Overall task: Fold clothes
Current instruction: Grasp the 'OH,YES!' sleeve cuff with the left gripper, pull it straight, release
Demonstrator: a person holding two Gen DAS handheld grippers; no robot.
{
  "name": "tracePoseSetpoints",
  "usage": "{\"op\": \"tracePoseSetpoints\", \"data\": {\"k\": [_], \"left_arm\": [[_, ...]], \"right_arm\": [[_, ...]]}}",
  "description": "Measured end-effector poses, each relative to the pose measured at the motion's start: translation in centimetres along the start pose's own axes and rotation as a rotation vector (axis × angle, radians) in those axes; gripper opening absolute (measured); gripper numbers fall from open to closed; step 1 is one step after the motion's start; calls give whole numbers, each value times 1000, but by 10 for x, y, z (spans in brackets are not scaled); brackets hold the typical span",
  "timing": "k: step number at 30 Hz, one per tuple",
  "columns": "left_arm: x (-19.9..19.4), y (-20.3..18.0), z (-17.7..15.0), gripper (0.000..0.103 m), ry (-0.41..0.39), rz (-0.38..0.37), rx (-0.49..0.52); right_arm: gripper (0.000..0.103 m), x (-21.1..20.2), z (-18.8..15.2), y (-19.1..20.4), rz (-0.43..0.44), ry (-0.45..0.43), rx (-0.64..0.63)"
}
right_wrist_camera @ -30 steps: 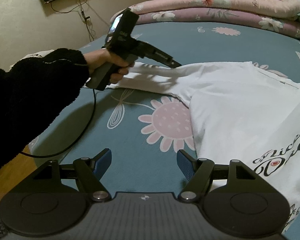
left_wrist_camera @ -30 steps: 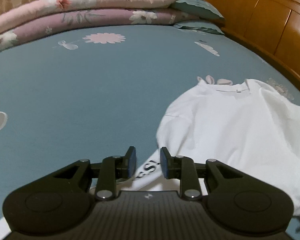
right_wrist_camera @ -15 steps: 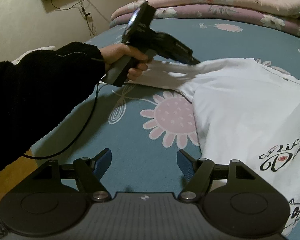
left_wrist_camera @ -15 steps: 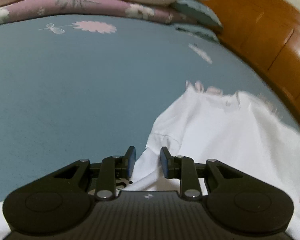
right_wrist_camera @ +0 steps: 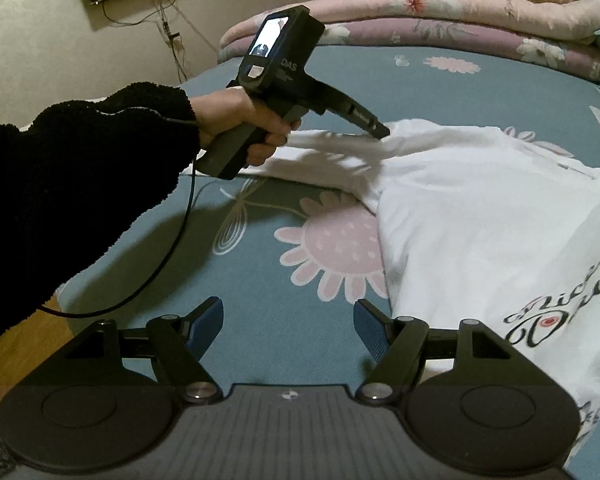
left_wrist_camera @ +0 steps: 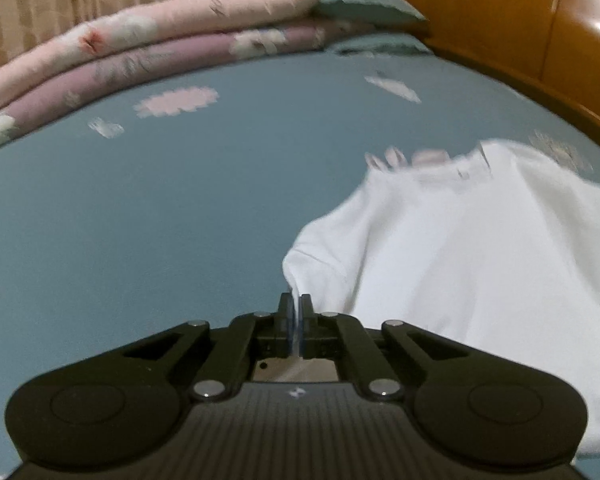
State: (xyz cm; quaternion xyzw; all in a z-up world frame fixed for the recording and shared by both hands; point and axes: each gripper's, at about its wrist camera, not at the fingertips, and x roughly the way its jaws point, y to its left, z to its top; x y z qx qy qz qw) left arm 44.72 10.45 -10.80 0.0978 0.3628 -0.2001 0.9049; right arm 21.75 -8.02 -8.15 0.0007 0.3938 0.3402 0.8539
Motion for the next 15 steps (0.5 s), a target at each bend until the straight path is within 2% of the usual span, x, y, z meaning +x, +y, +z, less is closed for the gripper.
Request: {"op": "tracePoseSetpoints", "data": {"k": [7,11,15], "left_arm": [[23,7,18,0,14,94,9],[46,10,20,0,53,126,-7],[46,14,16,7,39,137,-54]], "right_arm": [[76,-4,2,-8,-21,-24,20],[76,-8,0,-14,-34,-31,32],[76,-11,-1,-16,-43,-39,42]]}}
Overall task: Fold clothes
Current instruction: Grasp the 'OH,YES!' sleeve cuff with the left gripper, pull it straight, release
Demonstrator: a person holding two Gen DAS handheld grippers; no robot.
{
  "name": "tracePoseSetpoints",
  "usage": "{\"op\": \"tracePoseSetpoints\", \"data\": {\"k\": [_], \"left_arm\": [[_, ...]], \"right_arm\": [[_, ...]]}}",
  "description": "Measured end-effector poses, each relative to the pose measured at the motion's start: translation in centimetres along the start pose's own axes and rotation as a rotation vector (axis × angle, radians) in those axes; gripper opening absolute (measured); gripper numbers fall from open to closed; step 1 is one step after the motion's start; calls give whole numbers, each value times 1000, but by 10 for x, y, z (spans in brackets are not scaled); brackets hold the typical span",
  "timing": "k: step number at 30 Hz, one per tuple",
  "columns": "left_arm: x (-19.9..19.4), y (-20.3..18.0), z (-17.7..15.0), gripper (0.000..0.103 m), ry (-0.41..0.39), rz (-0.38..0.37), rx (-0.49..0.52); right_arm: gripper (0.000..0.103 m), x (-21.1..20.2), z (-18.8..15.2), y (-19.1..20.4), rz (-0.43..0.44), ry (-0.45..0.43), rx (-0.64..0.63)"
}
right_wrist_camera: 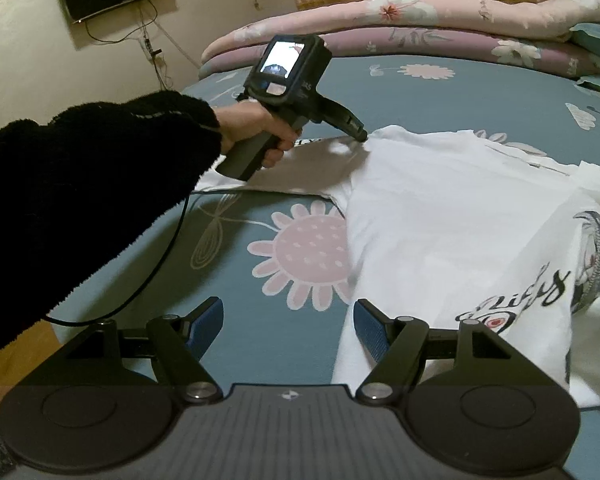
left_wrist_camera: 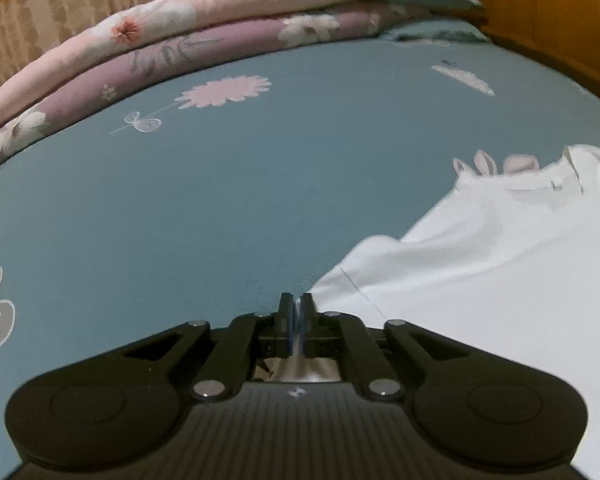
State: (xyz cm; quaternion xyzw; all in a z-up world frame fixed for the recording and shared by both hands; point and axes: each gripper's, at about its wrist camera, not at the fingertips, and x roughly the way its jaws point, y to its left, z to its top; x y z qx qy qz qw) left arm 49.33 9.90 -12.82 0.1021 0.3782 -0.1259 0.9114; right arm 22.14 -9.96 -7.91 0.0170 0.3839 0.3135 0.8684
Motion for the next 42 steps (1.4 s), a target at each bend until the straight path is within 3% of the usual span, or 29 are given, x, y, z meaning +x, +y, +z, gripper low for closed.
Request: {"op": "tracePoseSetpoints", "data": {"k": [3,6,9,13,19,24,27,34,38,42], "left_arm": [[-21,10,-2,12,-21,-10,-43],[-45,19,-6,31,-43,-23,-89],[-64,21,-21,37,-33,-90,-126],[-52,22,-43,38,60,-106,-138],[-32,47,-43,39,0,-30,-197],[-35,74,-39,35,13,14,-324],[-61,88,-46,37,-3,-22,-374],[-120,129,-97,47,-8,-67,-521],[-112,159,-133,46,32,9,-608],[-121,188,-152,46,-23,71,-674]], "right_arm": [[76,-3,-1,0,-2,-9,-4],[76,-7,-2,-2,3,-22,4],[76,-7,-2,-3,8,-28,10],[76,-4,-1,-2,13,-25,17],[76,-4,0,1,-14,-15,9],[76,-10,1,0,-33,-26,15],[76,-17,2,3,-35,-40,8],[76,-18,3,11,-10,-44,2],[76,-13,5,18,-14,-27,-6],[76,-13,7,24,-36,-21,-22]]}}
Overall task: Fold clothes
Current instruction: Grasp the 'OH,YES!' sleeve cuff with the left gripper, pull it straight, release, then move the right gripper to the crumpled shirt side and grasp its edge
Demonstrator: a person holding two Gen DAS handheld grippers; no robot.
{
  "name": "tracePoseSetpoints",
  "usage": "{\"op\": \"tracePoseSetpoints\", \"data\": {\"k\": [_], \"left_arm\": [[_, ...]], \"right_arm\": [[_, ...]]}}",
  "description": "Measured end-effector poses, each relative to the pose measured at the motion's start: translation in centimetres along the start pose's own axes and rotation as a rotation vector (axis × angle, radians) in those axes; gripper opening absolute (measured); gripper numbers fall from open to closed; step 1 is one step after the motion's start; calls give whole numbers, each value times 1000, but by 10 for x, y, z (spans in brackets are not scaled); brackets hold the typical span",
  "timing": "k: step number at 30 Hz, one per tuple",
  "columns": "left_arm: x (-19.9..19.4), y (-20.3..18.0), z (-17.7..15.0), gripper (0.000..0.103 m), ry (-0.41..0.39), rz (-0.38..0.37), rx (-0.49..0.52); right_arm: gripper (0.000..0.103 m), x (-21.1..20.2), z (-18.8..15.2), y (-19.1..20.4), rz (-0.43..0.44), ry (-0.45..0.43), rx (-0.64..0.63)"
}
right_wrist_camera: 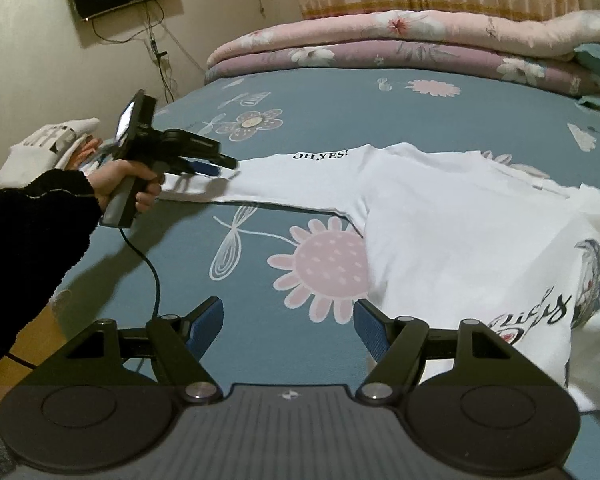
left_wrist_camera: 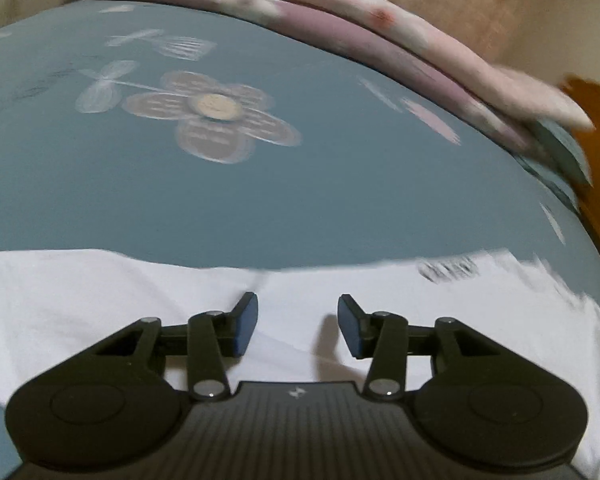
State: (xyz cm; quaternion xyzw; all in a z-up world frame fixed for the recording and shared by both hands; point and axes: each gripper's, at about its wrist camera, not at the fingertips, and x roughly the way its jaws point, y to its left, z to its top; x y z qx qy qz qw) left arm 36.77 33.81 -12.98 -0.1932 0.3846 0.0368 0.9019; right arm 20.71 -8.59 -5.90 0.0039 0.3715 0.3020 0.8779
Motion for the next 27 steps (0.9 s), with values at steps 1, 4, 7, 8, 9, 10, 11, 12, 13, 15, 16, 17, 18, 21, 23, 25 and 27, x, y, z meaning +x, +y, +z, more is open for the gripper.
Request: {"op": "tracePoseSetpoints", "data": {"k": [1,4,7,8,9,10,11,12,13,15,16,17,18,21,23,25,27], "left_arm": [[-2,4,2,46,-8,22,-1],[-8,14,4,45,-11,108,7],[-29,15,1,45,-37,117,11],[-37,13,-1,46,-50,96,14],[-45,11,-4,47,-63,81,22],[-52,9,-9,50,-70,72,36],[-57,6,-13,51,-74,64,52],[-63,3,-18,51,-78,56,68],[-65,2,-23,52,-73,50,81],[-61,7,-30,53,-51,64,77],[-58,11,-33,52,-31,81,61],[-56,17,-37,52,-19,96,45],[-55,23,-41,52,-13,106,33],[-63,32,-48,54,-22,88,9],[-68,31,-48,54,7,100,13],[-72,27,-51,53,40,138,33],[-78,21,-54,53,60,180,65]], "right_arm": [[76,-1,1,0,-5,0,1],[76,-3,2,2,-20,-1,5],[76,-7,3,6,-25,-7,-2],[76,-8,3,8,-24,-8,-4],[76,-9,3,10,-23,-11,-9],[76,-11,3,12,-22,-13,-14],[76,-12,4,15,-20,-15,-20],[76,-14,4,17,-19,-17,-26],[76,-15,4,20,-18,-18,-32],[76,-18,5,24,-18,-19,-40],[76,-19,5,26,-18,-20,-44],[76,-21,5,28,-19,-22,-46],[76,-23,5,29,-21,-23,-49],[76,-29,4,31,-31,-28,-55],[76,-33,3,31,-39,-31,-57],[76,-36,3,31,-44,-35,-50],[76,-41,1,31,-47,-40,-40]]}}
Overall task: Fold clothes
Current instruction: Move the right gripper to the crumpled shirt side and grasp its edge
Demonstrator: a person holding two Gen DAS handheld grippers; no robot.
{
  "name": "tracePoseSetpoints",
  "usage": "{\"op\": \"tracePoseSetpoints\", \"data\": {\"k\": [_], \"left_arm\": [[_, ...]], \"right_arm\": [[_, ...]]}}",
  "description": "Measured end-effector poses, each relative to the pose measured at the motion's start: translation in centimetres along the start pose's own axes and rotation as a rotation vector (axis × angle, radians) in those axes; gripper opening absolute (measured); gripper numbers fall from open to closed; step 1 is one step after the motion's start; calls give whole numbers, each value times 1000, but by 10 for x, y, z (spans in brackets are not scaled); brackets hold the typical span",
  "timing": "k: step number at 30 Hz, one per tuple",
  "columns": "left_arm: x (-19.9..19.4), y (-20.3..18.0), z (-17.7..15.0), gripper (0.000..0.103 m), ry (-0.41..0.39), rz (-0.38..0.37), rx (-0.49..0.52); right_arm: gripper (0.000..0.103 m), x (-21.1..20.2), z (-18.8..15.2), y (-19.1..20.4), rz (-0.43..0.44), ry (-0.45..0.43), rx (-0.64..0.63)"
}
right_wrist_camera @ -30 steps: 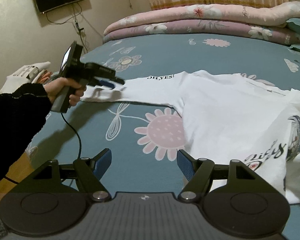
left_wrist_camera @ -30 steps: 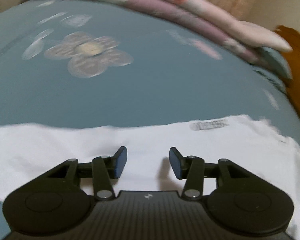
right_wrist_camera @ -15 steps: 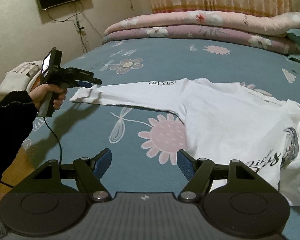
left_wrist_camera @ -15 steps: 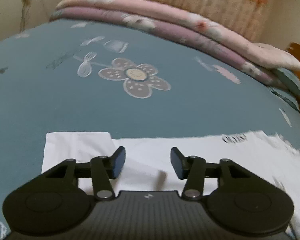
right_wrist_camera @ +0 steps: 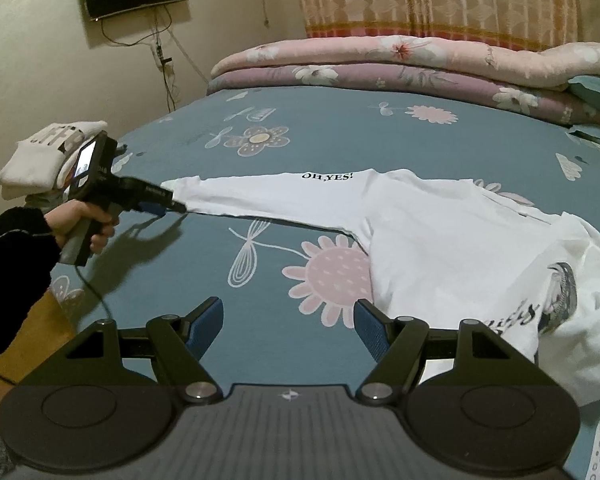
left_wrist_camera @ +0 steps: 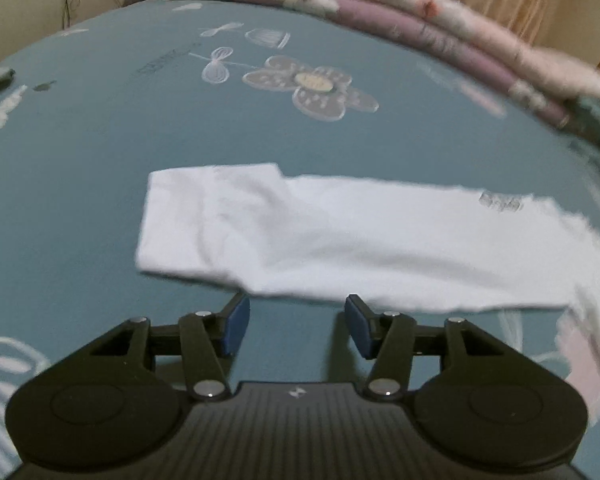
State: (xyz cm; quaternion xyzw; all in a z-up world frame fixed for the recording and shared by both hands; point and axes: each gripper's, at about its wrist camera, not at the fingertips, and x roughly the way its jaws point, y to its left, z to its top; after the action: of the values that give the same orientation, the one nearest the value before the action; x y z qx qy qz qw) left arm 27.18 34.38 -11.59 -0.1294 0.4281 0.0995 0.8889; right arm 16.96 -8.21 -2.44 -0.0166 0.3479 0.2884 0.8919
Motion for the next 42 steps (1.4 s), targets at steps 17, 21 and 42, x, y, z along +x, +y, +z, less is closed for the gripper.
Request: {"op": "tracePoseSetpoints", "data": {"k": [17,21,42], "left_arm": [[-91,-178,-44,74,-85,-207,473],[-103,-221,-60,74,-85,-283,545],[-143,-345,-156,81,-112,-406,544]], "right_arm": [[78,-60,-37,-28,-133,7,99],[78,-77,-52,-42,-170,7,133],[69,-112,-108,-137,-252,-102,250]]}}
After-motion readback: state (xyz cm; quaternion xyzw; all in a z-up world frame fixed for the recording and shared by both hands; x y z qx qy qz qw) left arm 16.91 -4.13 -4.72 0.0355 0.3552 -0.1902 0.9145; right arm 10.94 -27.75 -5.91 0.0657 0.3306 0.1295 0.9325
